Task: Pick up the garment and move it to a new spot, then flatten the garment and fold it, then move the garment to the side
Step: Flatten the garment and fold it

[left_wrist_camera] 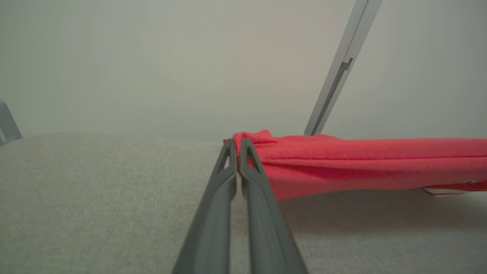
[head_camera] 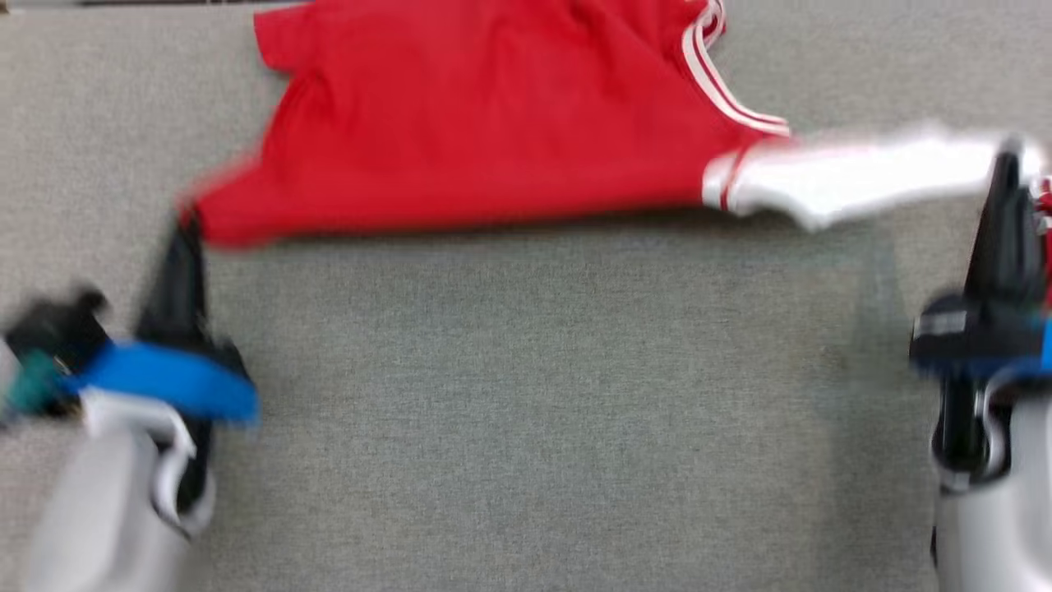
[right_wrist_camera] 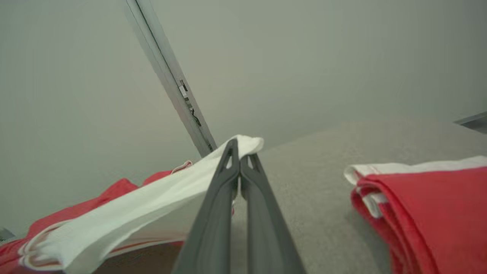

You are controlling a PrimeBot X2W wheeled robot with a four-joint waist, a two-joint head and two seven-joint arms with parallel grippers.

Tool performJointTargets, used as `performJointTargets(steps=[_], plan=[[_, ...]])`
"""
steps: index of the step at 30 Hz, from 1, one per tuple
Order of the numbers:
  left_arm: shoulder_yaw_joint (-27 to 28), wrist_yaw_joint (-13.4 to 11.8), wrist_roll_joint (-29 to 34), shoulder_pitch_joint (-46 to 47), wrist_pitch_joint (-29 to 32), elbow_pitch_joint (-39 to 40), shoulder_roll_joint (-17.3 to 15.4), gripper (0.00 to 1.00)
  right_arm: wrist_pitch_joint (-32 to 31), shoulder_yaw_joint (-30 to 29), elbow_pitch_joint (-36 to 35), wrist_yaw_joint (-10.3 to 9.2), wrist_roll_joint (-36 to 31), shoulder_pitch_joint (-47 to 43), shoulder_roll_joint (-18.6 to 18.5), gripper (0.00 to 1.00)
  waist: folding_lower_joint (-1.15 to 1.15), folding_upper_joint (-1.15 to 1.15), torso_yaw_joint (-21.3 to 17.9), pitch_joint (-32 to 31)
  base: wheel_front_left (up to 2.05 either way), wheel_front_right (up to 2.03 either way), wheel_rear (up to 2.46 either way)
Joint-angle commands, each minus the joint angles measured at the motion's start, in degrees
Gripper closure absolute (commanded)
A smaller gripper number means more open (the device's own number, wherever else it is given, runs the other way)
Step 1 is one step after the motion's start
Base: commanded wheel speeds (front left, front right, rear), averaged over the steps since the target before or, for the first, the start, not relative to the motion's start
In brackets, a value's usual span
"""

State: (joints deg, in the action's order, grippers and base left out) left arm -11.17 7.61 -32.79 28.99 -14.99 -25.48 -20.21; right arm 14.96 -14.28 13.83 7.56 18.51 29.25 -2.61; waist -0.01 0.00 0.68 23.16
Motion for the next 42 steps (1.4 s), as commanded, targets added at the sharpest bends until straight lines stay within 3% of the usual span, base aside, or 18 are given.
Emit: performJointTargets(steps=[1,8,21,27,32,42], plan=[[-0.8,-0.2,-0.1,-4.0,-0.3,-1.6,0.6,1.0,0.3,-0.4,0.0,-0.13,2.4,-4.8,-0.7,1.0,0.01,0.0,-0.8,-1.5,0.0,0.0,0.0],[-2.5,-0.2,1.4,-16.9,-0.2,-6.5,4.7,1.0,0.3,4.6,2.4,-0.08,6.2,-21.2,-0.4,1.0,0.01,0.0,-2.3,-7.8,0.0,0.0,0.0],[7.3,-0.2,6.9,-29.9,-0.2,-10.9,11.6,1.0,0.3,8.7,2.9,-0.08,6.5,-37.4,-0.5,1.0,0.01,0.0,-3.7,-21.3,0.0,0.0,0.0],[11.0,-0.2,10.0,-33.4,-0.3,-10.3,13.4,1.0,0.3,9.3,2.1,-0.08,6.8,-41.2,-0.5,1.0,0.01,0.0,-3.5,-23.5,0.0,0.0,0.0],[12.0,-0.2,11.3,-32.1,-0.3,-7.7,13.8,1.0,0.3,9.8,0.4,-0.08,7.2,-39.6,-0.5,1.0,0.01,0.0,-2.9,-23.0,0.0,0.0,0.0],[6.6,-0.2,9.0,-23.6,-0.3,-3.8,11.3,1.0,0.3,10.0,2.5,-0.07,5.2,-25.3,-0.5,1.0,0.01,0.0,-1.7,-16.8,0.0,0.0,0.0]])
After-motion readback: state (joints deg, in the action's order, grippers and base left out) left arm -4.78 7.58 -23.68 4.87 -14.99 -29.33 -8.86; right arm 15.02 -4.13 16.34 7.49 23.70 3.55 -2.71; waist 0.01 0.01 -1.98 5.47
